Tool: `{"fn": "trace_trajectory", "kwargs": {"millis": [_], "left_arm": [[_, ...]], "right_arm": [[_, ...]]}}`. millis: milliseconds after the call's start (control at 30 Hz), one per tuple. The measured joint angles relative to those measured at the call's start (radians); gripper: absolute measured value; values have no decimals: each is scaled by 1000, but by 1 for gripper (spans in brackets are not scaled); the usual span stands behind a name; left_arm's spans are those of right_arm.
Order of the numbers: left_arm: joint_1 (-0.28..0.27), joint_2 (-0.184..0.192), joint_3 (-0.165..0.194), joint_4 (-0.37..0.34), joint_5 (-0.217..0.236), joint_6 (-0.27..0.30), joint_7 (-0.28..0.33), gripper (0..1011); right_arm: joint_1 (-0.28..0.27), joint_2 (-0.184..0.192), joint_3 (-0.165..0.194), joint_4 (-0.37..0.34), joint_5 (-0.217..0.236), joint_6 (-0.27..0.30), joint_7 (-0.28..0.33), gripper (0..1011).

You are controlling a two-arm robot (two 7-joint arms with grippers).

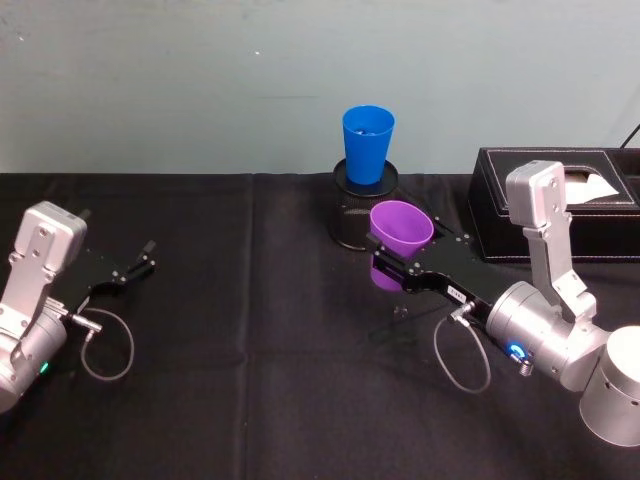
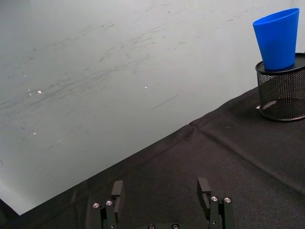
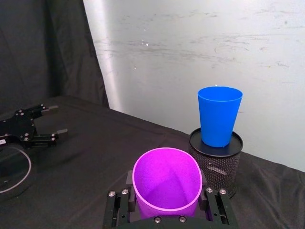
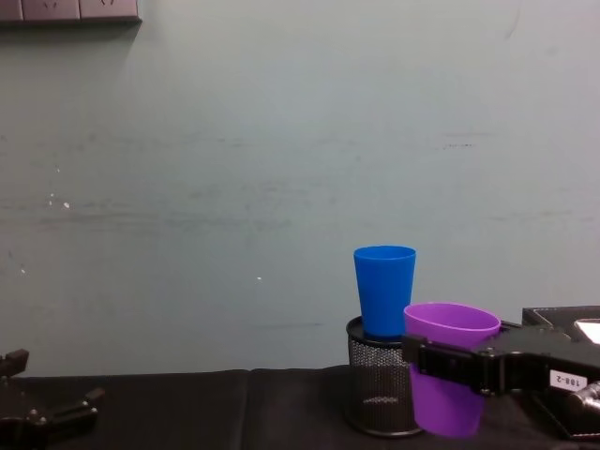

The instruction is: Pick up one cup with a gripper and tap it against the other cup.

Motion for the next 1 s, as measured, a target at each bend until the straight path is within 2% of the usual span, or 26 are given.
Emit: {"fn": "trace_trajectory", "kwargs": {"millis": [667,833,1000], "left_arm": [[0,0,0,0,0,0,0,1000],[0,0,0,0,0,0,0,1000],[0,0,0,0,0,0,0,1000]], "right_arm": [[1,0,-1,0,0,0,0,718],[23,-1,-11,9,-5,-1,0,718],[70,-9,-25,35,-14,16,1,718]]}}
